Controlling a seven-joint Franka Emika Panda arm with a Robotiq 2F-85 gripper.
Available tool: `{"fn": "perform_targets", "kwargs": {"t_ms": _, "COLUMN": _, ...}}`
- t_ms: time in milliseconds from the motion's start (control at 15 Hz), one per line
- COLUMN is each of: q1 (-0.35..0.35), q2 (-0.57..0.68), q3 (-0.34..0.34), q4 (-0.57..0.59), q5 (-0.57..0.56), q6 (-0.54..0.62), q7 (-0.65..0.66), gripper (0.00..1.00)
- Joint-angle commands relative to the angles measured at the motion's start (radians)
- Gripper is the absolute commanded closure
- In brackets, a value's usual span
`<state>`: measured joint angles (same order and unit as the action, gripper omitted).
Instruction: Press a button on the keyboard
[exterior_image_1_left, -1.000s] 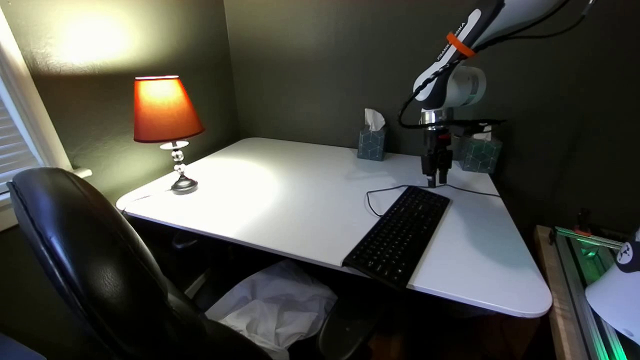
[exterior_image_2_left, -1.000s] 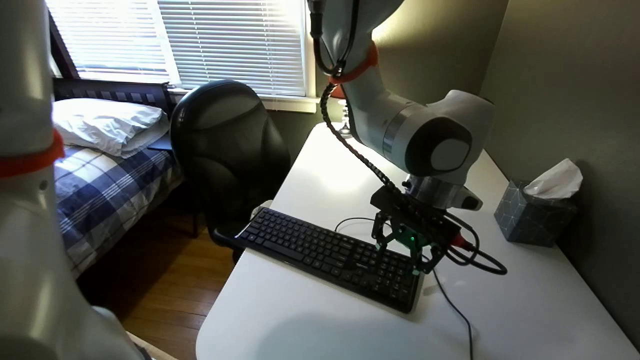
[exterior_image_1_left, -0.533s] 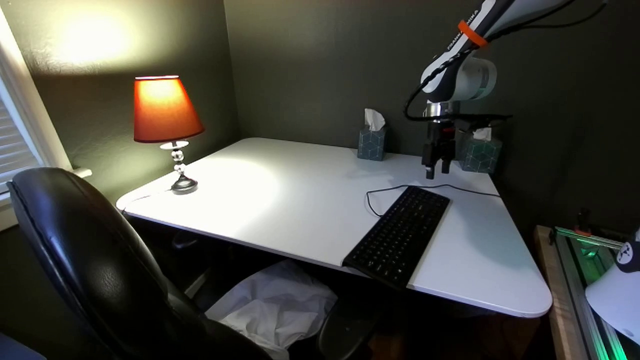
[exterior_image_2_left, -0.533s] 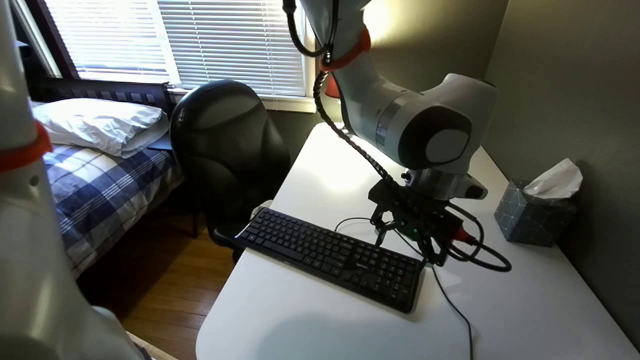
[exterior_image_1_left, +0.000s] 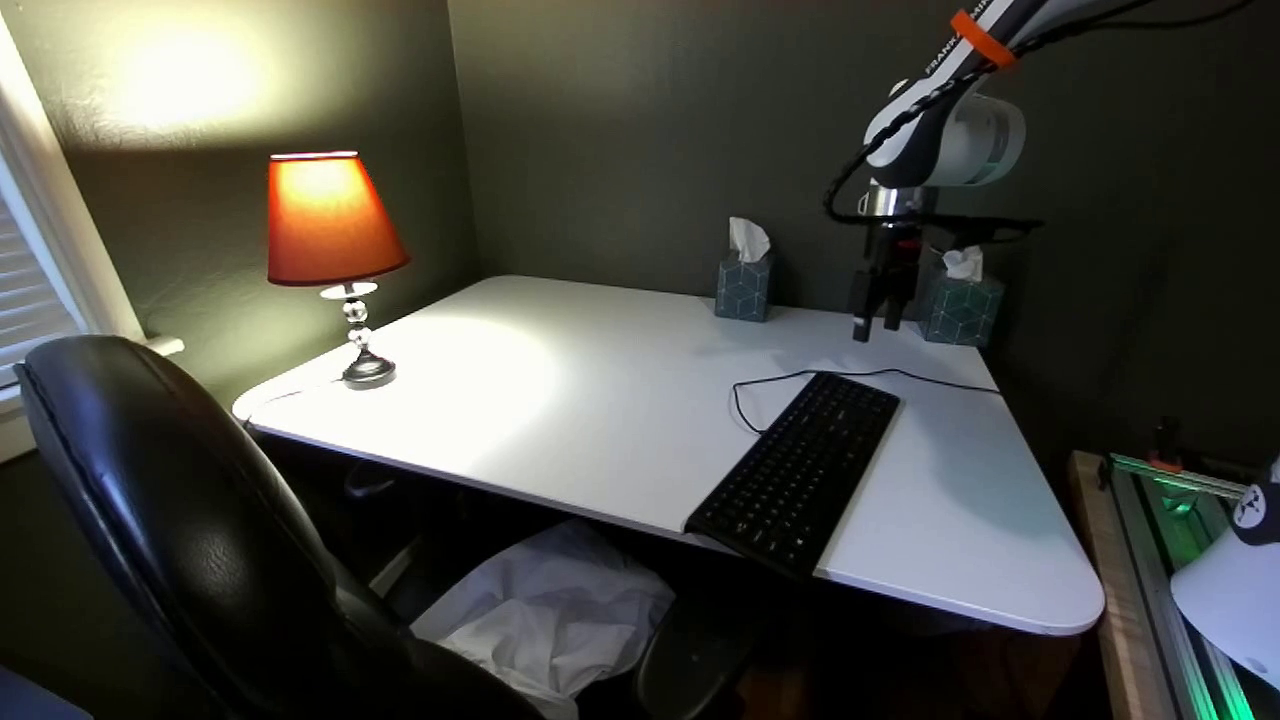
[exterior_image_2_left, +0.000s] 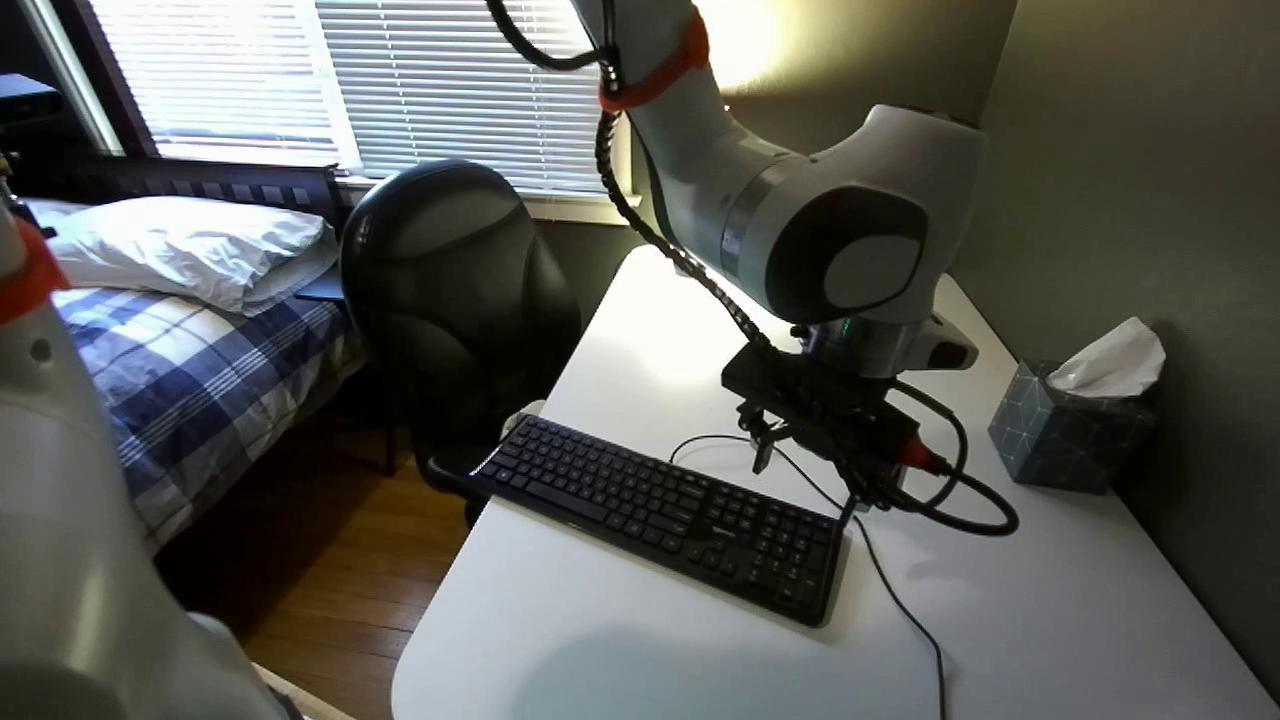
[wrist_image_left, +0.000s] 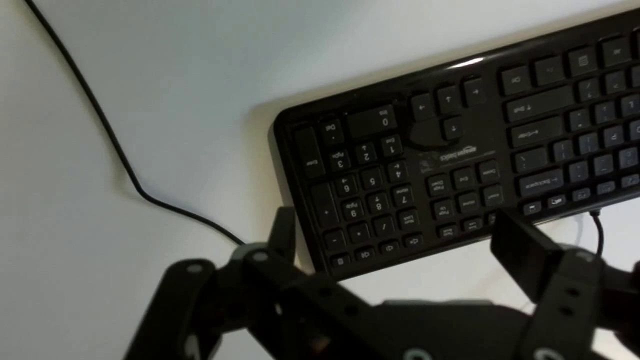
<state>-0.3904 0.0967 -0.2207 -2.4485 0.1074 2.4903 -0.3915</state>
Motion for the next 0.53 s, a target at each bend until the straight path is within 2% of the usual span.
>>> {"fn": "perform_targets", "kwargs": {"t_ms": 0, "q1": 0.028, "q2": -0.088, "q3": -0.021, "q4": -0.082, "q5": 0.004, "q6": 0.045, "q7": -0.008, "gripper": 0.00}}
{"fn": "perform_targets", "kwargs": {"t_ms": 133, "q1": 0.037, "q2": -0.116, "q3": -0.026, "q4": -0.101, "q5": 0.012, "q6": 0.057, "q7": -0.006, "gripper": 0.00}}
{"fn": "perform_targets", "kwargs": {"t_ms": 200, "q1": 0.039, "q2": -0.062, "q3": -0.029, "q4": -0.047, "q5": 0.000, "q6": 0.024, "q7": 0.001, "gripper": 0.00}}
{"fn": "perform_targets", "kwargs": {"t_ms": 467, "q1": 0.046, "q2": -0.095, "q3": -0.036, "q4": -0.069, "q5": -0.002, "q6": 0.030, "q7": 0.003, "gripper": 0.00}}
